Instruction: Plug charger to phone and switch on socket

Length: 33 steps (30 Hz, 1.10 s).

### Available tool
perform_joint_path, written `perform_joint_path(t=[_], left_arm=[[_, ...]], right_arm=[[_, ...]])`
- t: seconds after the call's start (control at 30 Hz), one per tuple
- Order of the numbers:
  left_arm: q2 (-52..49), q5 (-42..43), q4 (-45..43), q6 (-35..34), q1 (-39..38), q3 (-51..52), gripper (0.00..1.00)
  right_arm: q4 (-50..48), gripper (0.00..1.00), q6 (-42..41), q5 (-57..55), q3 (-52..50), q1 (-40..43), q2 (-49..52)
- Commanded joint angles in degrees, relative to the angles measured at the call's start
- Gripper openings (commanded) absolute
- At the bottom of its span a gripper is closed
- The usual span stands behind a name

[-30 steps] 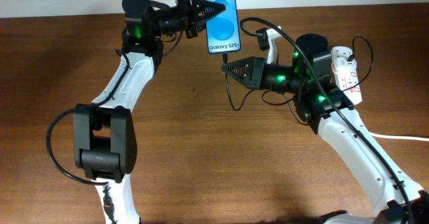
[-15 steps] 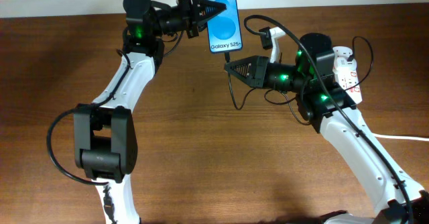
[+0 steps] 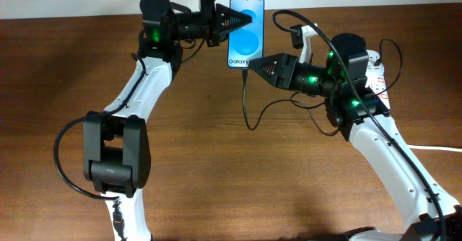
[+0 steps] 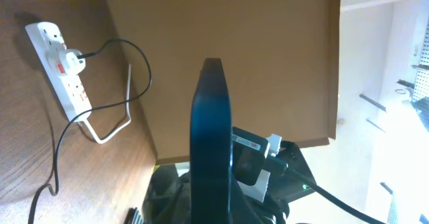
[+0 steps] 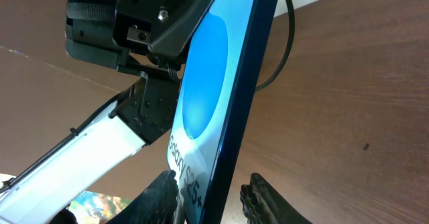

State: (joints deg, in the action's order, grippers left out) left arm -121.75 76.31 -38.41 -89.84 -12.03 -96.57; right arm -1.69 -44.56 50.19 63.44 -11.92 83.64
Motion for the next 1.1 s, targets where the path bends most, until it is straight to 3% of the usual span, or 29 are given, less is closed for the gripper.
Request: perform_joint_path(t=[0.0, 0.17, 0.27, 0.3, 0.5, 0.67, 0.93, 1.07], left_arm=[[0.3, 0.7, -0.4, 2.2, 0.8, -1.0, 0.00], [0.3, 2.9, 7.1, 12.9, 1.8, -0.9, 0.00], [0.3, 3.3, 20.5, 25.1, 2.5, -1.0, 0.00], [0.2, 2.2, 29.2, 33.0, 2.9, -0.9, 0.00], [-0.4, -4.5, 49.1, 49.7, 3.2, -0.9, 0.00], [-0.4, -10.2, 57.7, 57.9, 3.1, -0.9, 0.00], [-0.4, -27.0, 72.5, 69.1, 3.1, -0.9, 0.00], [-0.7, -29.9, 75.9, 73.0, 3.1, -0.9, 0.00]], right_arm=[[-0.2, 0.38, 0.8, 0.4, 0.5, 0.0, 0.1], [-0.3, 0.38, 0.8, 2.8, 0.5, 2.4, 0.1], [-0.3, 0.43, 0.8, 5.2, 0.5, 4.9, 0.1], [-0.3, 0.45, 0.8, 6.3, 0.5, 6.0, 0.1], [1.5, 0.49, 2.4, 7.1, 0.5, 7.5, 0.1], [4.9, 0.50, 5.2, 7.0, 0.5, 7.5, 0.1], [7.5, 0.52, 8.0, 6.6, 0.5, 7.5, 0.1], [7.6, 0.53, 8.0, 6.6, 0.5, 7.5, 0.1]])
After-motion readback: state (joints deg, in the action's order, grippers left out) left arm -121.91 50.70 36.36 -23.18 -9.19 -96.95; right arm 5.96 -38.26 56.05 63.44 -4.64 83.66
